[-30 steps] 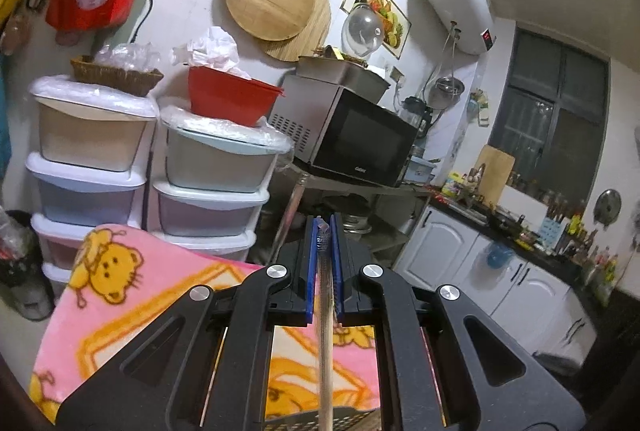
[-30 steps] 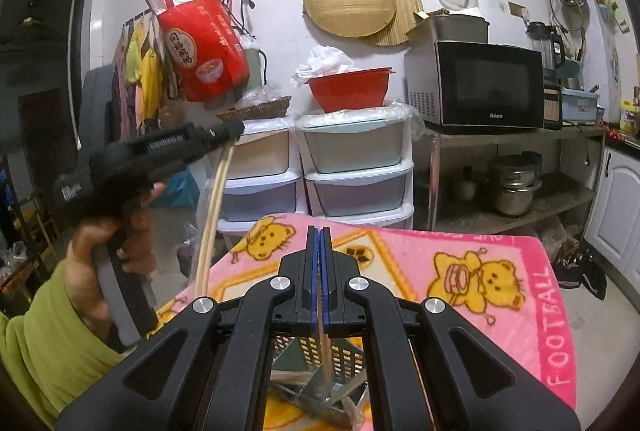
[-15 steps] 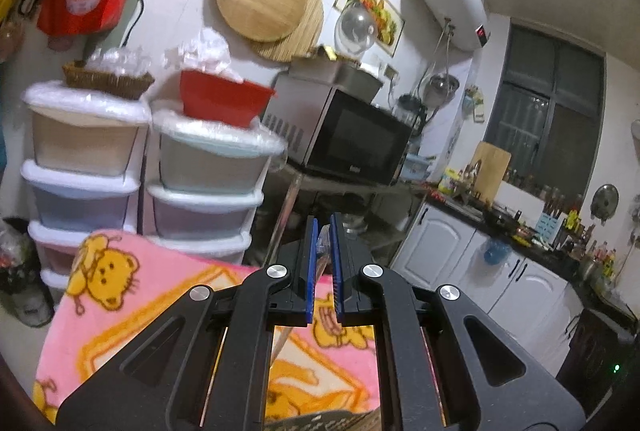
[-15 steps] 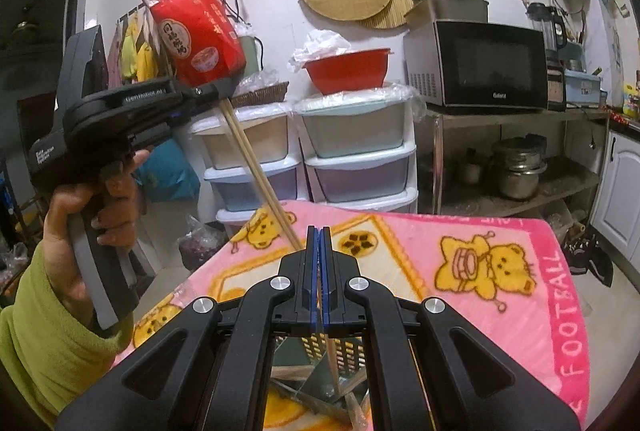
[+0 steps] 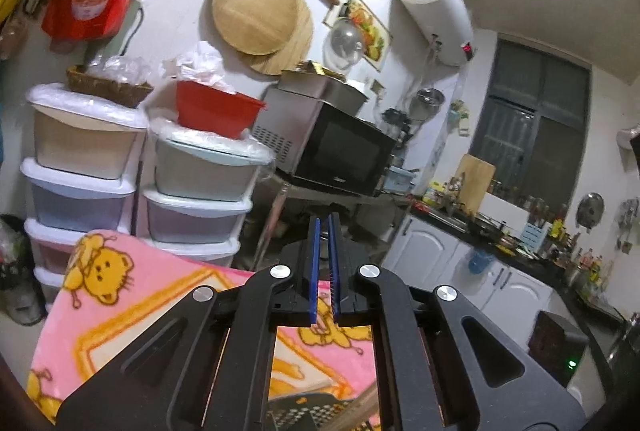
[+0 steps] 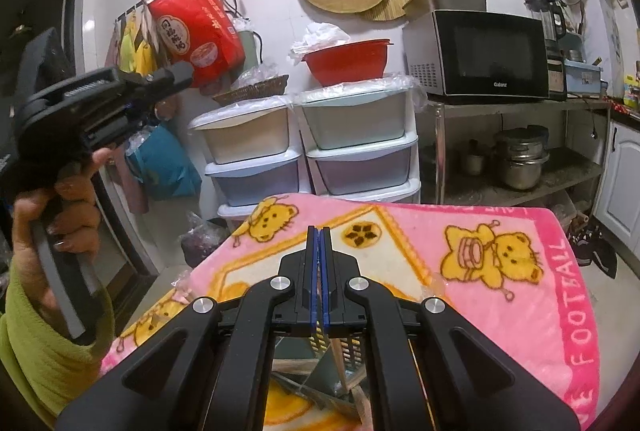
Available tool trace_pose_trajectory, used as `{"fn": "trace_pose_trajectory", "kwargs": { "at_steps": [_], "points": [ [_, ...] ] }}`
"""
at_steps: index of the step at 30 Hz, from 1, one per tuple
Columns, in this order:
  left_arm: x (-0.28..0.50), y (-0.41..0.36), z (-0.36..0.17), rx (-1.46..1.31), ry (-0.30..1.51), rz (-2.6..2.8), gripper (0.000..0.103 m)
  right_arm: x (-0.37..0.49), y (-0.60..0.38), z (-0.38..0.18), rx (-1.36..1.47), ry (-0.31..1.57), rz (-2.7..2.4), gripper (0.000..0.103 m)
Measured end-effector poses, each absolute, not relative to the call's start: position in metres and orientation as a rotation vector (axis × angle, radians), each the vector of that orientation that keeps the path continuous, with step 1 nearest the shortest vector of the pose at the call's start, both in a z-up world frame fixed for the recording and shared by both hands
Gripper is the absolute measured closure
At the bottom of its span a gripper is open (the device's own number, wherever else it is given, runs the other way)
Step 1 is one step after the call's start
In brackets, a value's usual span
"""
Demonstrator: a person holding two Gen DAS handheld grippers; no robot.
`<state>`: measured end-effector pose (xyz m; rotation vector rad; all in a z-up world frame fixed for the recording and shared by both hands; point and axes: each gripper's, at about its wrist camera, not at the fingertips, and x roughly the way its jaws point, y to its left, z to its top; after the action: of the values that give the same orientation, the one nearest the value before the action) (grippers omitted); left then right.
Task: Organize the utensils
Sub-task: 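Open the left tool in the caddy while the right tool opens to release its pair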
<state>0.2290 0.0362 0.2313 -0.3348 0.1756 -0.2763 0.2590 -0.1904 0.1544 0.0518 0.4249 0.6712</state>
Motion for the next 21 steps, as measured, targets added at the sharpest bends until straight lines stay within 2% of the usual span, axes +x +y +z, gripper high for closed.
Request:
{"fn": "trace_pose_trajectory", "kwargs": {
  "at_steps": [11,15,18,19,21],
  "points": [
    [0.223,0.015,0.184,-0.253,0.36,-0.309,0.101,0.263,-0.189,0.137,0.046,0.518,0.656,0.1],
    [0.218,0.012,0.172,-0.233,0.398,-0.308,0.101,0.26,-0.192,0.131,0.039,0.541,0.637,0.085],
    [0.21,0.009,0.165,-0.217,0.418,-0.306,0.1,0.255,-0.194,0.128,0.029,0.55,0.62,0.08],
    [0.207,0.009,0.162,-0.215,0.427,-0.305,0.099,0.254,-0.195,0.127,0.029,0.552,0.618,0.078],
    [0.203,0.008,0.158,-0.213,0.442,-0.307,0.089,0.25,-0.198,0.126,0.025,0.551,0.612,0.076]
  ]
}}
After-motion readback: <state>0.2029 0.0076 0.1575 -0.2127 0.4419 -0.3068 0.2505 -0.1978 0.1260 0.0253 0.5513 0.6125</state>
